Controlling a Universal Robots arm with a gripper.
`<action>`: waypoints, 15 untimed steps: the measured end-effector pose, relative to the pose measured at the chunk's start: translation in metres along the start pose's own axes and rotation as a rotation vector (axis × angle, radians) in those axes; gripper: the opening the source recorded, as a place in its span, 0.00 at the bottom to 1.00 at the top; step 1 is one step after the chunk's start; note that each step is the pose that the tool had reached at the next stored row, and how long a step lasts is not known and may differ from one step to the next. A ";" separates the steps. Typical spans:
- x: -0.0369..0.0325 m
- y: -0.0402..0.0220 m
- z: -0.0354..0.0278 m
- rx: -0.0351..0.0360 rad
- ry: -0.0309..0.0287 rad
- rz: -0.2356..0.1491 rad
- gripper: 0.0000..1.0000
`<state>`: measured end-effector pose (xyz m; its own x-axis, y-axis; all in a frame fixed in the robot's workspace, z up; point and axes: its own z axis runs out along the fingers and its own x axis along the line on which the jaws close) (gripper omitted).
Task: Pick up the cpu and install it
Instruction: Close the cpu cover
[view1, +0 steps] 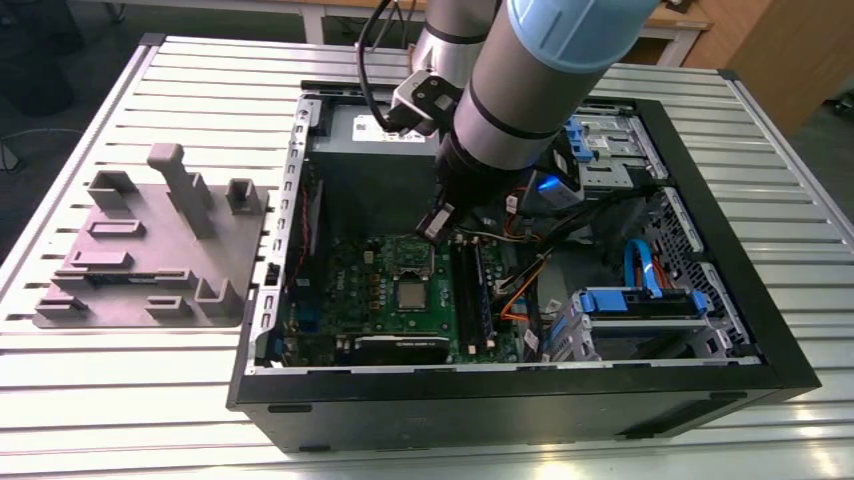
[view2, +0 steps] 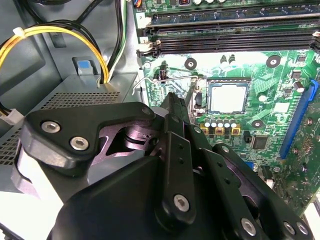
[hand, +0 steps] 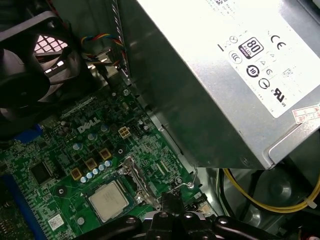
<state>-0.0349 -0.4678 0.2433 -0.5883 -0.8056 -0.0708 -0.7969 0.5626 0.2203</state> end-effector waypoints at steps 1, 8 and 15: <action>0.0002 -0.0001 -0.0001 0.0000 0.0000 0.000 0.11; 0.0023 -0.0016 -0.0006 0.0000 0.0000 0.000 0.11; 0.0049 -0.0032 -0.0011 0.0000 0.0001 0.000 0.11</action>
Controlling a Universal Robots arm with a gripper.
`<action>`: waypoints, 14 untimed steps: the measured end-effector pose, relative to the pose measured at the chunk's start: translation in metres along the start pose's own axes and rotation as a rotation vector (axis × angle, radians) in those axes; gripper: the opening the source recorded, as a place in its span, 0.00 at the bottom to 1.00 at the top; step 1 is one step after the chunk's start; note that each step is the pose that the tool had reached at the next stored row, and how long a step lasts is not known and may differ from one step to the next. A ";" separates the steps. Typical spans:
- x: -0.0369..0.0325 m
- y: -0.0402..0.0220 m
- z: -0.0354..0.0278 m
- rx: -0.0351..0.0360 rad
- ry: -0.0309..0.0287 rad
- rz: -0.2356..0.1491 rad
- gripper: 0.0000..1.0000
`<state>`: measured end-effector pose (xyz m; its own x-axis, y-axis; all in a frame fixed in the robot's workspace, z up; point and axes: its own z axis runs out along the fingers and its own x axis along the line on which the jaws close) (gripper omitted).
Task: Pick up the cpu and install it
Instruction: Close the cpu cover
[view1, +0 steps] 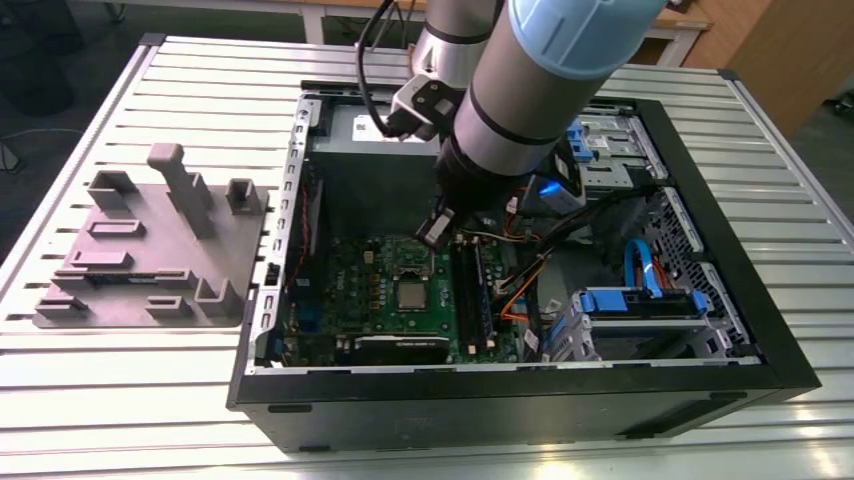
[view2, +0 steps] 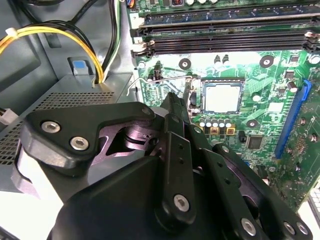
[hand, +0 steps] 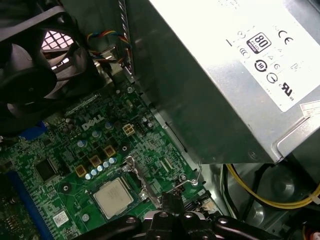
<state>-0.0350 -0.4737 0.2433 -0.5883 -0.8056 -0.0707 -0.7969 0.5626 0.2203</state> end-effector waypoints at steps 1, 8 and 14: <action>0.0003 -0.0002 -0.0001 0.0000 0.0000 0.000 0.11; 0.0027 -0.0015 -0.0005 -0.0001 0.0000 0.000 0.11; 0.0044 -0.0025 -0.0009 0.0000 0.0000 0.000 0.11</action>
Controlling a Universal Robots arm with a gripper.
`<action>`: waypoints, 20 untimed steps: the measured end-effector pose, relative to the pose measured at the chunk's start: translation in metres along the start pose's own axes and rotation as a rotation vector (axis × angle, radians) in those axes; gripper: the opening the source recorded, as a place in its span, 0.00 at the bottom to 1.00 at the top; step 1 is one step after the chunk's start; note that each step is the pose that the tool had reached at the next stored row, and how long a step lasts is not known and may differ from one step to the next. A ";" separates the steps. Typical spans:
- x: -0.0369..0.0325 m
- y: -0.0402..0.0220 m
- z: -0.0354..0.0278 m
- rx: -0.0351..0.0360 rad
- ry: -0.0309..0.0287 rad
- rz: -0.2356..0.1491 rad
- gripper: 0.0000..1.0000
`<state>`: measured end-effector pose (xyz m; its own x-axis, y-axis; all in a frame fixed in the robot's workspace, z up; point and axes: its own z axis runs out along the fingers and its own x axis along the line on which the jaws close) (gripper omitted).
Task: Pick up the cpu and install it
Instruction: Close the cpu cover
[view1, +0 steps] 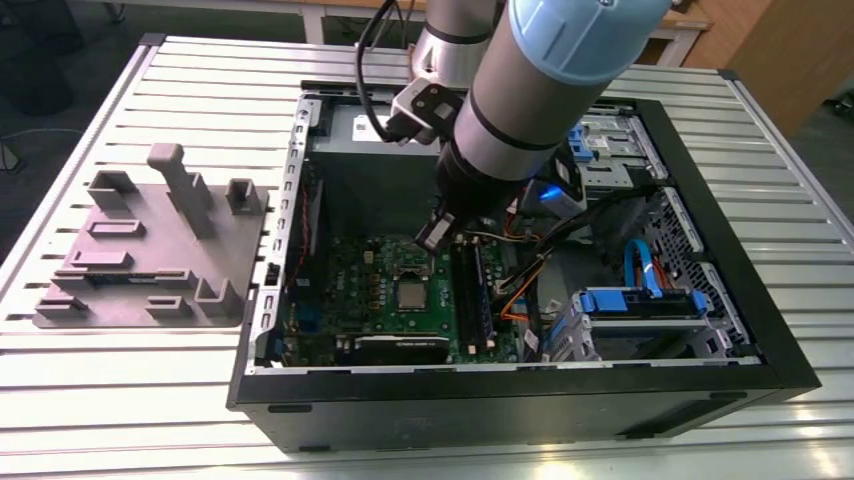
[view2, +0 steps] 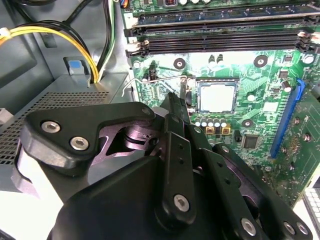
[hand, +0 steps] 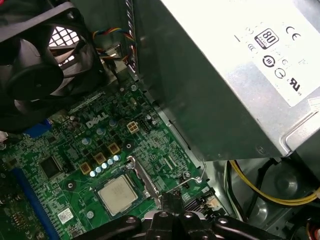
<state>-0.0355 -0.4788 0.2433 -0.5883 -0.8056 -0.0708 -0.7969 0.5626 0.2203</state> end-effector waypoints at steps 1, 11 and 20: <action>0.0003 -0.0002 -0.0001 0.0000 0.0000 0.000 0.11; 0.0035 -0.0019 -0.0007 0.0000 0.0000 0.000 0.11; 0.0067 -0.0037 -0.0014 0.0000 0.0001 0.000 0.11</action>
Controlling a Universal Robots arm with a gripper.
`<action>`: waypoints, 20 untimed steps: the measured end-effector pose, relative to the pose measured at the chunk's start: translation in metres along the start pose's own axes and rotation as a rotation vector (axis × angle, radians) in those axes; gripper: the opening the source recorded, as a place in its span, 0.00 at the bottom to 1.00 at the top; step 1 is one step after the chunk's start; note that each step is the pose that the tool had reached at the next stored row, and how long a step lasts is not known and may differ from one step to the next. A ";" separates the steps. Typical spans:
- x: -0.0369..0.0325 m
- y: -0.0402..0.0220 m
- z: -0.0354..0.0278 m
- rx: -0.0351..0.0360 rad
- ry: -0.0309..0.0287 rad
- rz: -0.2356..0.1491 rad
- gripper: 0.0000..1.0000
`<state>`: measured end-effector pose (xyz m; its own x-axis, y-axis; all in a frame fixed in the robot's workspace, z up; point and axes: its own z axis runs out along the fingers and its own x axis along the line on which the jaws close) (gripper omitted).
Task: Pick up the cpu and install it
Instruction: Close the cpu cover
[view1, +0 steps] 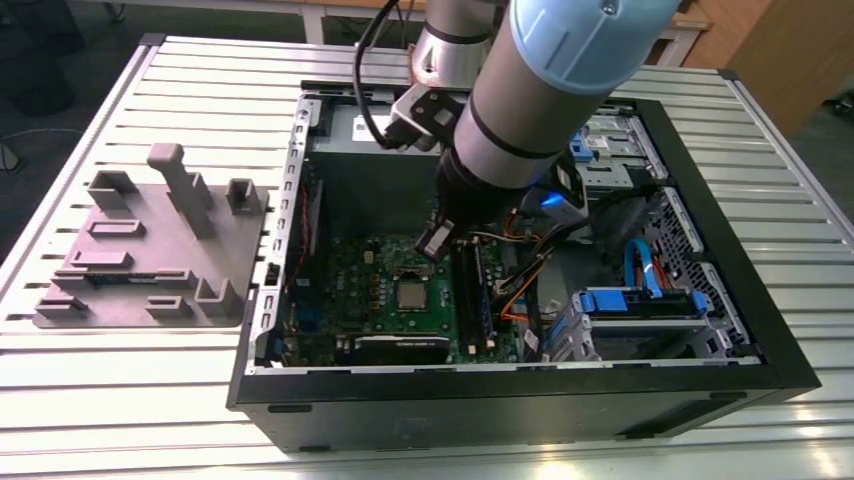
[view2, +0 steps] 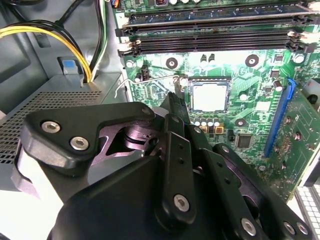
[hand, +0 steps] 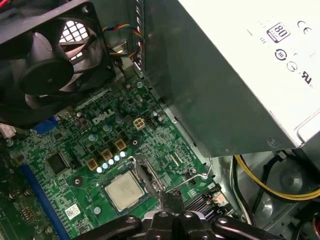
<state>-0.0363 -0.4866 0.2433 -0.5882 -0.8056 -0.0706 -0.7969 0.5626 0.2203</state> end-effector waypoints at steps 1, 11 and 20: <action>0.0003 -0.0002 -0.0001 0.0000 0.0000 0.000 0.11; 0.0030 -0.0015 -0.0006 0.0000 -0.0001 0.000 0.11; 0.0034 -0.0017 -0.0006 0.0000 -0.0001 0.000 0.11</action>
<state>-0.0368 -0.4905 0.2433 -0.5883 -0.8056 -0.0707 -0.7969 0.5626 0.2203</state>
